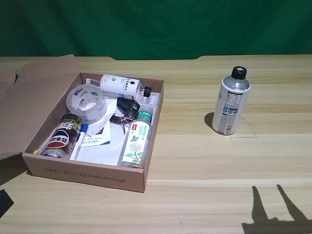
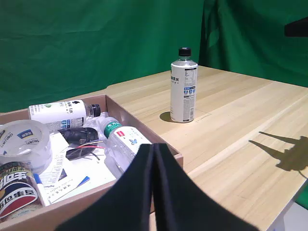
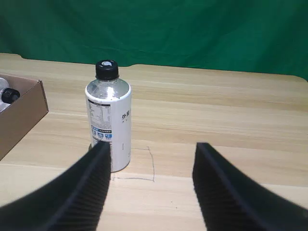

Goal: Place the white bottle into the box.

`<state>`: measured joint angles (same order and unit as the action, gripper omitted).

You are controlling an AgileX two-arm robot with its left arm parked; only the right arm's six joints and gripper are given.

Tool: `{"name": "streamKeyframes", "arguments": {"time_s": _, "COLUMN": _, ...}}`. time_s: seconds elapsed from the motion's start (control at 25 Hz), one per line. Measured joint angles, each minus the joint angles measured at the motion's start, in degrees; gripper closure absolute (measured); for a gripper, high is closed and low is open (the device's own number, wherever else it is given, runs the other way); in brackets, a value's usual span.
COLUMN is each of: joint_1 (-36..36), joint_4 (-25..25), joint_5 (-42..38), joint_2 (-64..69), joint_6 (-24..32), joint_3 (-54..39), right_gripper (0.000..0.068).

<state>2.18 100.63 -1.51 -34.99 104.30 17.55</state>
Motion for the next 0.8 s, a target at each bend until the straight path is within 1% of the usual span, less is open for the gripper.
{"name": "streamKeyframes", "arguments": {"time_s": 0.04, "joint_1": 0.0, "joint_4": 0.0, "joint_5": 0.0, "joint_2": 0.0, "joint_6": 0.0, "joint_3": 0.0, "right_gripper": 0.0283}}
{"name": "streamKeyframes", "arguments": {"time_s": 0.16, "joint_1": 0.0, "joint_4": 0.0, "joint_5": 0.0, "joint_2": 0.0, "joint_6": 0.0, "joint_3": 0.0, "right_gripper": 0.0388}}
{"name": "streamKeyframes", "arguments": {"time_s": 0.2, "joint_1": 0.0, "joint_4": 0.0, "joint_5": 0.01, "joint_2": 0.0, "joint_6": 0.0, "joint_3": 0.0, "right_gripper": 0.0451}}
{"name": "streamKeyframes", "arguments": {"time_s": 0.24, "joint_1": 0.0, "joint_4": 0.0, "joint_5": 0.07, "joint_2": 0.0, "joint_6": 0.0, "joint_3": 0.0, "right_gripper": 0.0488}}
{"name": "streamKeyframes", "arguments": {"time_s": 0.28, "joint_1": 0.0, "joint_4": 0.0, "joint_5": 0.07, "joint_2": 0.0, "joint_6": 0.0, "joint_3": 0.0, "right_gripper": 0.0552}}
{"name": "streamKeyframes", "arguments": {"time_s": 0.32, "joint_1": 0.0, "joint_4": 0.0, "joint_5": 0.07, "joint_2": 0.0, "joint_6": 0.0, "joint_3": 0.0, "right_gripper": 0.0594}}
{"name": "streamKeyframes", "arguments": {"time_s": 0.4, "joint_1": 0.0, "joint_4": 0.0, "joint_5": 0.07, "joint_2": 0.0, "joint_6": 0.0, "joint_3": 0.0, "right_gripper": 0.0658}}
{"name": "streamKeyframes", "arguments": {"time_s": 0.52, "joint_1": 0.0, "joint_4": 0.0, "joint_5": 0.07, "joint_2": 0.0, "joint_6": 0.0, "joint_3": 0.0, "right_gripper": 0.0675}}
{"name": "streamKeyframes", "arguments": {"time_s": 0.64, "joint_1": 0.0, "joint_4": 0.0, "joint_5": 0.25, "joint_2": 0.0, "joint_6": 0.0, "joint_3": 0.0, "right_gripper": 0.067}}
{"name": "streamKeyframes", "arguments": {"time_s": 0.72, "joint_1": 0.0, "joint_4": 0.0, "joint_5": 0.84, "joint_2": 0.0, "joint_6": 0.0, "joint_3": 0.0, "right_gripper": 0.0638}}
{"name": "streamKeyframes", "arguments": {"time_s": 0.8, "joint_1": 0.0, "joint_4": -0.05, "joint_5": 1.51, "joint_2": 0.0, "joint_6": 0.0, "joint_3": 0.0, "right_gripper": 0.0577}}
